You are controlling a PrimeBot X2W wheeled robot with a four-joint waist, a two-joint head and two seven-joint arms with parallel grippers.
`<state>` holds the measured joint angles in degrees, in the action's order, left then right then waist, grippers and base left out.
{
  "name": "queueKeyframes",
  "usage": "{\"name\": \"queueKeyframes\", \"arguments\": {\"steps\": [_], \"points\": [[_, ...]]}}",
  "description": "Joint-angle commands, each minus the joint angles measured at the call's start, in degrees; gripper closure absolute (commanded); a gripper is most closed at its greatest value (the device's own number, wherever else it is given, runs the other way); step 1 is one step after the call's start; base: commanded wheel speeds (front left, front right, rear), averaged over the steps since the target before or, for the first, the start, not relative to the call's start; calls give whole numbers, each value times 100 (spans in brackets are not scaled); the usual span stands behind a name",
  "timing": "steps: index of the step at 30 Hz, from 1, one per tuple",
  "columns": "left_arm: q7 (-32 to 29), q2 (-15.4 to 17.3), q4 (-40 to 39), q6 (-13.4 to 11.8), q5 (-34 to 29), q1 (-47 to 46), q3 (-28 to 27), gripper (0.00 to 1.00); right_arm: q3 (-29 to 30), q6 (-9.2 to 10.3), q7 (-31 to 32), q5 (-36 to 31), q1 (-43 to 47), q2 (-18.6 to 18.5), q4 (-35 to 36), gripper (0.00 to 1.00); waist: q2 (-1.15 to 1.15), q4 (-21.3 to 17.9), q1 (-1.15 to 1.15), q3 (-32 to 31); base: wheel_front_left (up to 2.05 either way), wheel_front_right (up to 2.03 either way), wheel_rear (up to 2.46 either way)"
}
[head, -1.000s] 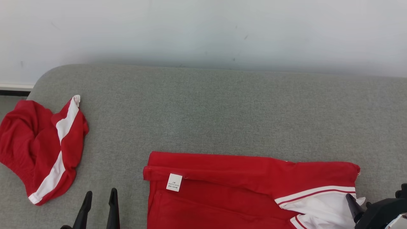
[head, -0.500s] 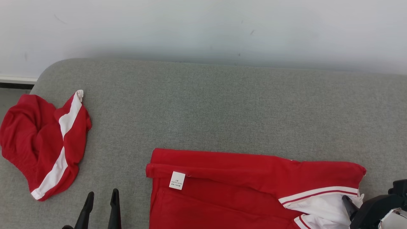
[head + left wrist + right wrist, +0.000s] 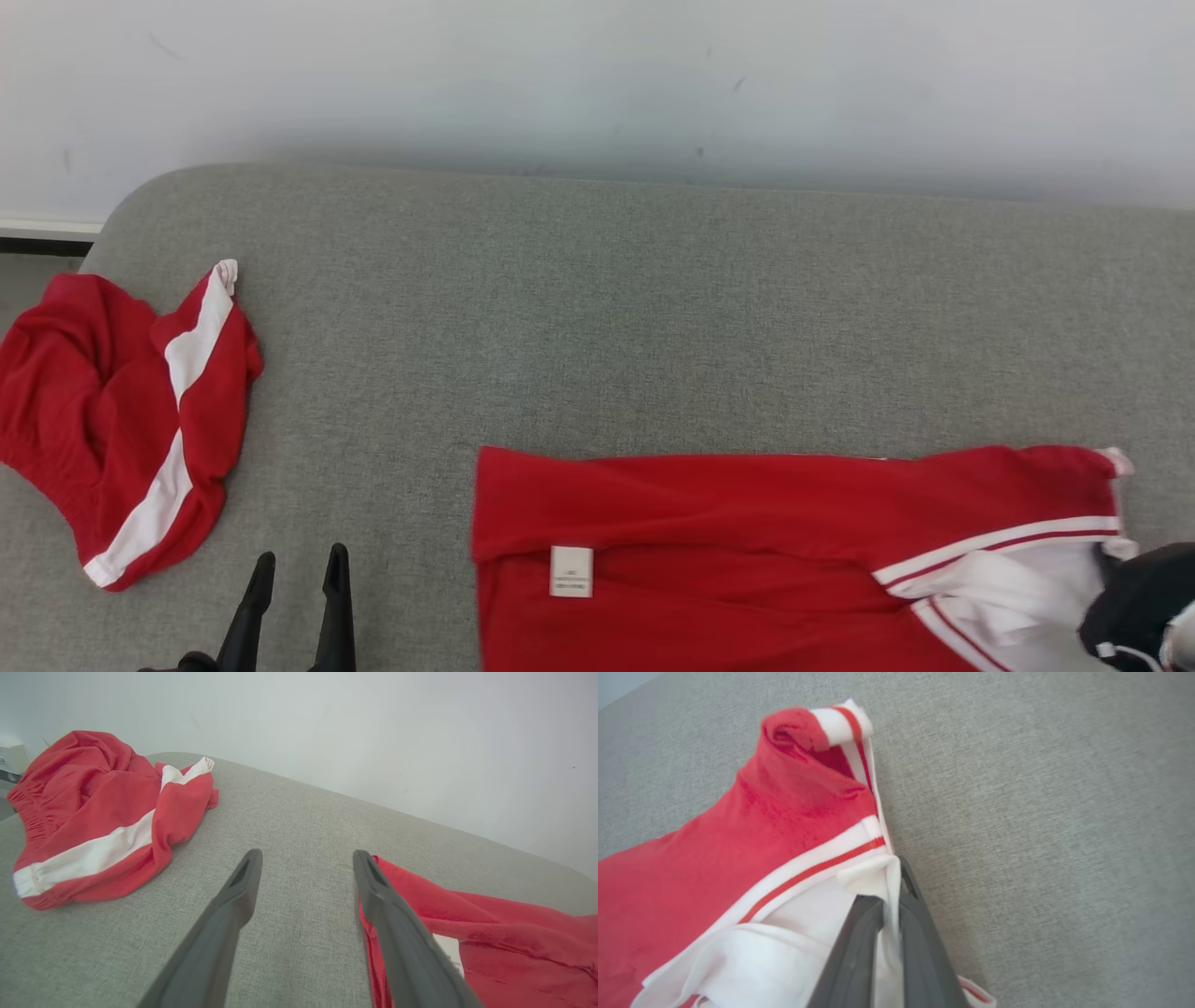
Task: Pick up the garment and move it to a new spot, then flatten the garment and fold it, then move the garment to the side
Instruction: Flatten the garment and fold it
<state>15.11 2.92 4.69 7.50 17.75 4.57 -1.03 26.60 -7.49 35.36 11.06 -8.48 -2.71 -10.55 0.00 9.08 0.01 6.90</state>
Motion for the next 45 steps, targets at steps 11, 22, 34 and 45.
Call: {"name": "queueKeyframes", "arguments": {"steps": [11,22,34,45], "points": [[3,-3,-30,-8,25,-43,-3,0,1109,-1,297,-392,165,-251,727,100,0,-90,-1,-47,0,0,0],[4,-4,52,-8,-12,-30,73,0,586,-1,732,-60,552,-68,1384,100,0,-48,-1,-143,0,0,0],[4,-3,62,-7,22,14,96,0,-2195,-1,981,1226,653,-17,1713,100,0,20,-1,-175,0,0,0],[4,-3,88,-7,54,24,149,0,-3811,-1,544,1627,90,-20,971,100,0,109,-1,-196,0,0,0]]}}
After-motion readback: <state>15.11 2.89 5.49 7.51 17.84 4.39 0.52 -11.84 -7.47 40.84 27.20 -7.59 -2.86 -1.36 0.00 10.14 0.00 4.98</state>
